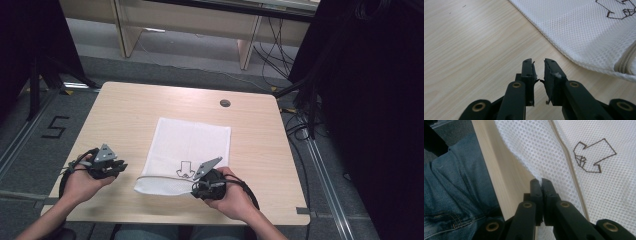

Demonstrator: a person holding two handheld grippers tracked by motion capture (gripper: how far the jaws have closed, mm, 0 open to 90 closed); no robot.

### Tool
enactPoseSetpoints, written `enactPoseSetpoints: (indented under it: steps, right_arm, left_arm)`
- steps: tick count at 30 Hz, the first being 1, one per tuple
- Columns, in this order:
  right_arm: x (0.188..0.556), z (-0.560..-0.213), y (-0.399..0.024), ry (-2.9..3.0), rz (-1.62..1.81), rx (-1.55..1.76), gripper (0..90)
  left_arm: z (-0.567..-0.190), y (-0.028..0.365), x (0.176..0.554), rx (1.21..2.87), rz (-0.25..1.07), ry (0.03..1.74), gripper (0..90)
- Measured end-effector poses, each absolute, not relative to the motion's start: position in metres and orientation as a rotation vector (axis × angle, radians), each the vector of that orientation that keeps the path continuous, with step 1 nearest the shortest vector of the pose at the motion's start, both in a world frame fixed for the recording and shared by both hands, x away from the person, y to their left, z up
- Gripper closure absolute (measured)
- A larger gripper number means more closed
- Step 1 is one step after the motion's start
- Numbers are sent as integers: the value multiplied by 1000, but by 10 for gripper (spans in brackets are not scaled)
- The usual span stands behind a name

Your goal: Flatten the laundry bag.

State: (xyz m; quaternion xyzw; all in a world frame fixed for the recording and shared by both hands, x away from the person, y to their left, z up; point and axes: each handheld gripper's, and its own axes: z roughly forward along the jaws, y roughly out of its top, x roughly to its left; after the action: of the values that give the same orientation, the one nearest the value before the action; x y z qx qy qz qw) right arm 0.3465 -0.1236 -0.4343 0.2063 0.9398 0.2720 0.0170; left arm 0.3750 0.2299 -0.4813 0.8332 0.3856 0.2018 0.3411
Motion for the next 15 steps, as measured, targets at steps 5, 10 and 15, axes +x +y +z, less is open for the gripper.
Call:
enactPoseSetpoints:
  steps: [5, 10, 15]
  right_arm:
    - [347, -439, -126, 2926, 838, 641, 898]
    - [348, -442, -129, 2935, 836, 665, 898]
    - [348, -446, -130, 2928, 831, 667, 898]
  left_arm:
    - [-481, 230, 375, 2166, 525, 1004, 774]
    - [-482, 229, 375, 2163, 523, 1004, 769]
    - [-482, 229, 375, 2164, 523, 1003, 767]
